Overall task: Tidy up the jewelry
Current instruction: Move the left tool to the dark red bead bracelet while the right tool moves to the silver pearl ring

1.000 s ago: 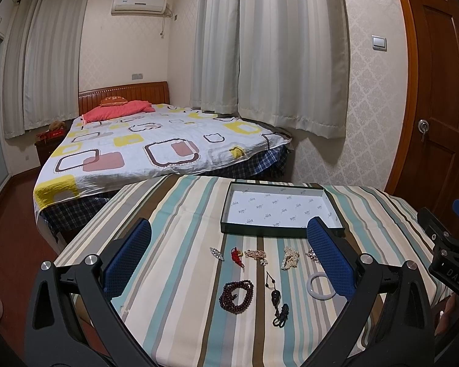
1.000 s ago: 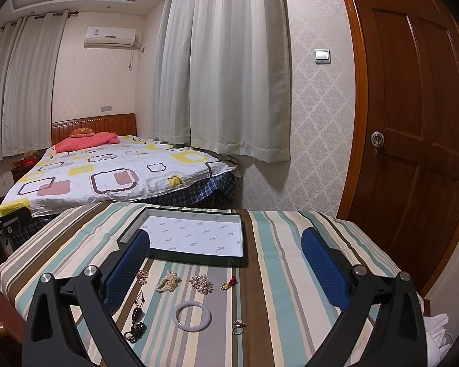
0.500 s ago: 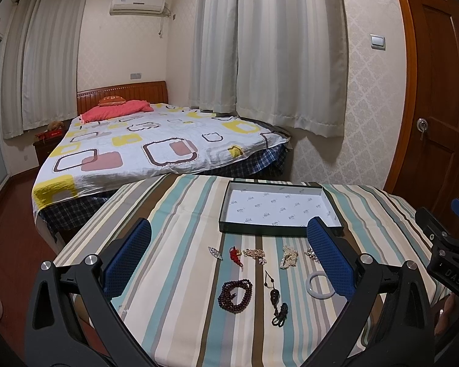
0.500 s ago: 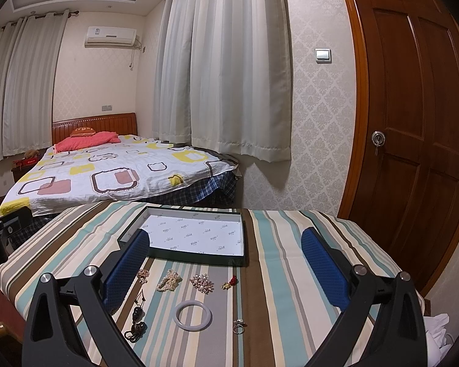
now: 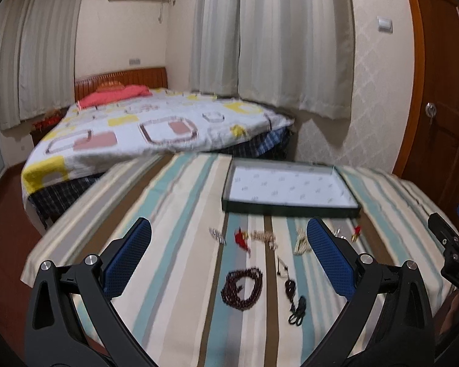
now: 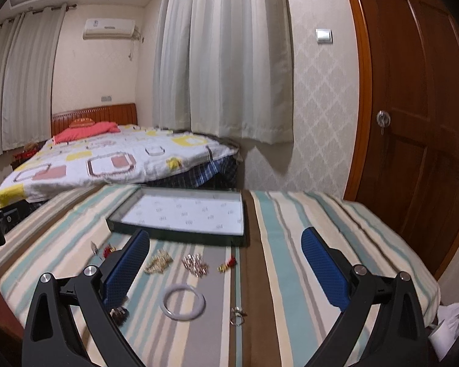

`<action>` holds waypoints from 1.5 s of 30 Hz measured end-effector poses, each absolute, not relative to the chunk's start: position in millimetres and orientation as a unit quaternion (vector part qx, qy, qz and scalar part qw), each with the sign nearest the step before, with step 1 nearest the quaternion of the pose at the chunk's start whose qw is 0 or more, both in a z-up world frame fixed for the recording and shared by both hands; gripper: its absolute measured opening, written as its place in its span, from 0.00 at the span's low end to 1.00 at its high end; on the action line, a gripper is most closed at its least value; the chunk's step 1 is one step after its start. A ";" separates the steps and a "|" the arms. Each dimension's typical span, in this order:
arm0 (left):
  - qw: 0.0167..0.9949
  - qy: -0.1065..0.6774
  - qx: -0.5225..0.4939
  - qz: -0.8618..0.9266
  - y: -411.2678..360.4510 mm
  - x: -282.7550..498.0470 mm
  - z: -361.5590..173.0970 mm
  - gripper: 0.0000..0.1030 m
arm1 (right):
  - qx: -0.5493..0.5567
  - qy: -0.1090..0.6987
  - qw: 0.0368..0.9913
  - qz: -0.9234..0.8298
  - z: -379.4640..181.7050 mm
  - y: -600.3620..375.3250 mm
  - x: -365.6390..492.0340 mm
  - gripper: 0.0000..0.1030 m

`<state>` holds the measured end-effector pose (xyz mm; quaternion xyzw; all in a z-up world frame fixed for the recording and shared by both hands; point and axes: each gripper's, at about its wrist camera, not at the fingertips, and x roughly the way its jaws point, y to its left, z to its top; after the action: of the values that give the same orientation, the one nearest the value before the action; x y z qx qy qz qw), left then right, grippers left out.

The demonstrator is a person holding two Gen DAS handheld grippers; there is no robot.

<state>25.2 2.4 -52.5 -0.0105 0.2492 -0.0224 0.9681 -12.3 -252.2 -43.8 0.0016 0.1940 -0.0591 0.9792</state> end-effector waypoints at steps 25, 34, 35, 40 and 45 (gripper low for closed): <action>0.939 0.341 -0.003 -0.031 0.0 93.3 -170.6 0.96 | 0.039 0.298 0.953 -0.033 -159.9 -287.0 33.6 0.91; 0.930 0.366 0.005 -0.041 -6.8 99.6 -185.9 0.86 | 0.053 0.324 0.944 -0.018 -171.9 -290.1 40.7 0.62; 0.929 0.368 0.006 -0.042 -7.2 100.5 -187.0 0.86 | 0.052 0.326 0.944 -0.016 -172.7 -289.9 41.7 0.60; 0.923 0.382 0.006 -0.043 -8.1 105.5 -192.3 0.80 | 0.056 0.343 0.938 -0.011 -178.4 -290.8 46.9 0.54; 0.917 0.396 -0.004 -0.046 -5.5 107.9 -198.1 0.72 | 0.055 0.349 0.935 -0.012 -181.0 -291.2 48.2 0.49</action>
<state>107.9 -5.5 -198.1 -0.0035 0.3958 -0.0461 0.9172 48.2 -291.2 -181.0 0.0550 0.3490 -0.0116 0.9354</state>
